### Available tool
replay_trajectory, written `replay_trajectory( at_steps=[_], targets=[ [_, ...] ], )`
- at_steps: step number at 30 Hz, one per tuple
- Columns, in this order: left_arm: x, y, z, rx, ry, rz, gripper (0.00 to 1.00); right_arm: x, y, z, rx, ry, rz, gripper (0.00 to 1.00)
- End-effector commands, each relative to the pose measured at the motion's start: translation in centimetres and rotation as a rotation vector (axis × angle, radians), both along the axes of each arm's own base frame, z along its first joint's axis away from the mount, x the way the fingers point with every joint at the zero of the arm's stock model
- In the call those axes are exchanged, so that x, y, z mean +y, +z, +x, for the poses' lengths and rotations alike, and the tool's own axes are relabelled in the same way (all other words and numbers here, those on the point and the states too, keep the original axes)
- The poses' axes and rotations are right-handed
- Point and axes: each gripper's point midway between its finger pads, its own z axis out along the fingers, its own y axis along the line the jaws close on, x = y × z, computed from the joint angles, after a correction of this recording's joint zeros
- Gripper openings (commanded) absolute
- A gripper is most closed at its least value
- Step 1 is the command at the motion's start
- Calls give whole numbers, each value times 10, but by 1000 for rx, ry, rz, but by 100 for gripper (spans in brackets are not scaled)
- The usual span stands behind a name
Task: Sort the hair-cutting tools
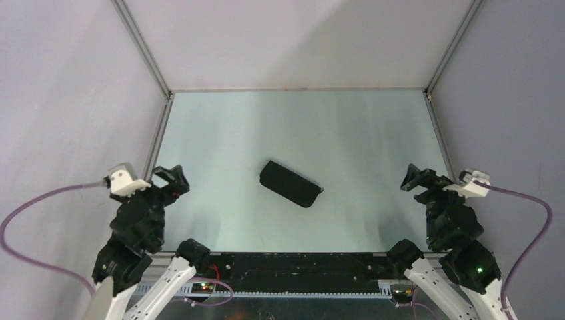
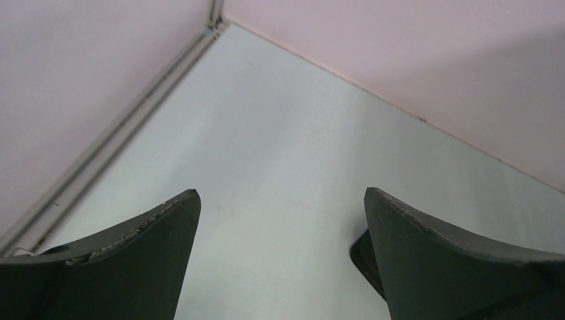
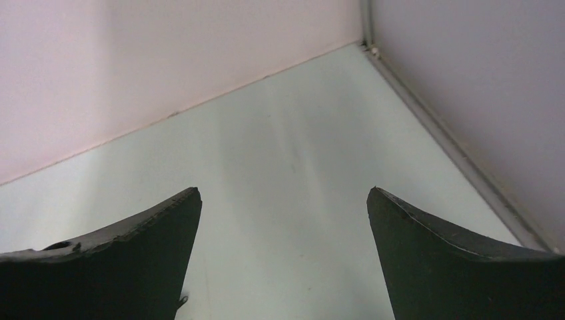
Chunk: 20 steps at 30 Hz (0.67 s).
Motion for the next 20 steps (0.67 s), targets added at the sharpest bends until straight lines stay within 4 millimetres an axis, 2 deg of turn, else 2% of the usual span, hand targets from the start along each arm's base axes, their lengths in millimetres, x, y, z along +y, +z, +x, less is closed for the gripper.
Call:
replay_trajectory(
  at_steps=[1, 4, 7, 9, 13, 20],
  targets=[
    [33, -5, -21, -5, 81, 157, 100, -35, -6, -16, -5, -139, -71, 99],
    [40, -11, -32, -48, 88, 161, 100, -36, -12, -20, -19, -128, -64, 99],
    [38, -27, -30, -70, 74, 163, 100, -38, -23, -21, -22, -139, -46, 99],
    [37, -32, -30, -116, 69, 145, 100, -40, -22, -23, -43, -153, -22, 99],
    [42, -30, -33, -174, 101, 117, 100, -46, -22, -25, -64, -181, -3, 99],
    [39, -35, -27, -125, 96, 142, 100, -50, -23, -31, -84, -192, 35, 99]
  ],
)
